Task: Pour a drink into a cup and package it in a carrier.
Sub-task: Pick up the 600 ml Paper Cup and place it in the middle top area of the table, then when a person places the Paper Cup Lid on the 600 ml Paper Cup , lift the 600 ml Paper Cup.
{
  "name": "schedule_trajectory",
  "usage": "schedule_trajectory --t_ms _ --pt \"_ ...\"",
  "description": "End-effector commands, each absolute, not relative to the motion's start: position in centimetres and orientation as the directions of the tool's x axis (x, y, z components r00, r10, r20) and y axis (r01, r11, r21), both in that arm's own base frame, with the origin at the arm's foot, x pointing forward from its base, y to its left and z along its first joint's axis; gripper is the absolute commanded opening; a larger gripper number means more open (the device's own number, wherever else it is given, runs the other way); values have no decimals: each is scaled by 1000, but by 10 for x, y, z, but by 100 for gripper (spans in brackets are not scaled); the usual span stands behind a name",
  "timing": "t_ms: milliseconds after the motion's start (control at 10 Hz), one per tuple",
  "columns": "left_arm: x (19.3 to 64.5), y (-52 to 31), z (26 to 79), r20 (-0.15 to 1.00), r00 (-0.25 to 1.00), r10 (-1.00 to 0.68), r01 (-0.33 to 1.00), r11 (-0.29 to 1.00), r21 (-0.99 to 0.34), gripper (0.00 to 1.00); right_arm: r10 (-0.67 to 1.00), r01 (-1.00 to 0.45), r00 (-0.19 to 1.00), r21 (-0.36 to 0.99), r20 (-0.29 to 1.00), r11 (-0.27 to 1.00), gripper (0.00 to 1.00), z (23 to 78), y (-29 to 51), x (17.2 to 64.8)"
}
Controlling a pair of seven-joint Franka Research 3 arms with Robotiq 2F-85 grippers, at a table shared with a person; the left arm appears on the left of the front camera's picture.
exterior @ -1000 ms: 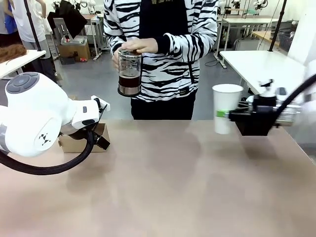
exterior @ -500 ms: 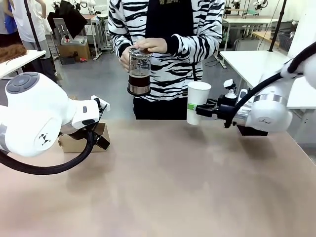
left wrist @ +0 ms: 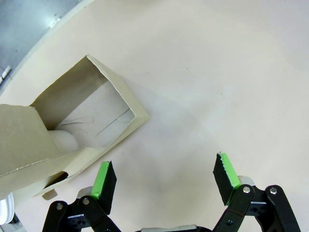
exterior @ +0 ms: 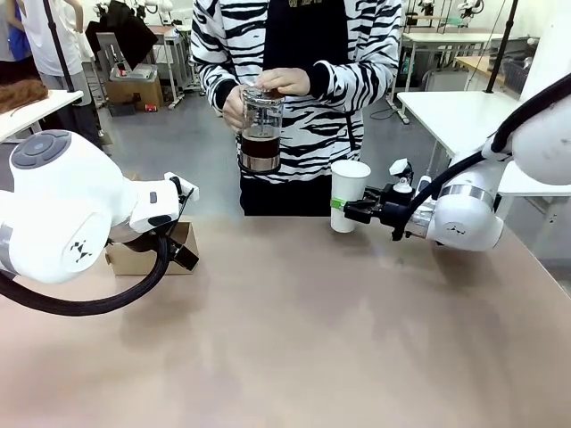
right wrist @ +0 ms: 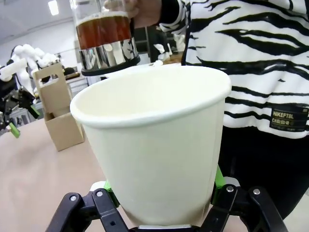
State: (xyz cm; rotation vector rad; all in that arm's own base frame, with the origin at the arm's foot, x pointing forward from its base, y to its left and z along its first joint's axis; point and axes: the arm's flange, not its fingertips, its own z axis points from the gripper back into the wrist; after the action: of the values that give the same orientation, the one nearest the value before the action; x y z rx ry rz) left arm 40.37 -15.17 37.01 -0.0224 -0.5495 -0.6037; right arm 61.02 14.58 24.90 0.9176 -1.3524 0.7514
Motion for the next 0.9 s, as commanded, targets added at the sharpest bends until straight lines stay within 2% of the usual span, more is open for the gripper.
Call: schedule_trajectory --t_ms 0,800 --pt "403 -152 371 498 684 -533 545 827 135 100 -62 -875 105 122 993 468 80 248 147 609" --pt "403 -152 371 498 684 -533 545 827 135 100 -62 -875 105 122 993 468 80 248 147 609"
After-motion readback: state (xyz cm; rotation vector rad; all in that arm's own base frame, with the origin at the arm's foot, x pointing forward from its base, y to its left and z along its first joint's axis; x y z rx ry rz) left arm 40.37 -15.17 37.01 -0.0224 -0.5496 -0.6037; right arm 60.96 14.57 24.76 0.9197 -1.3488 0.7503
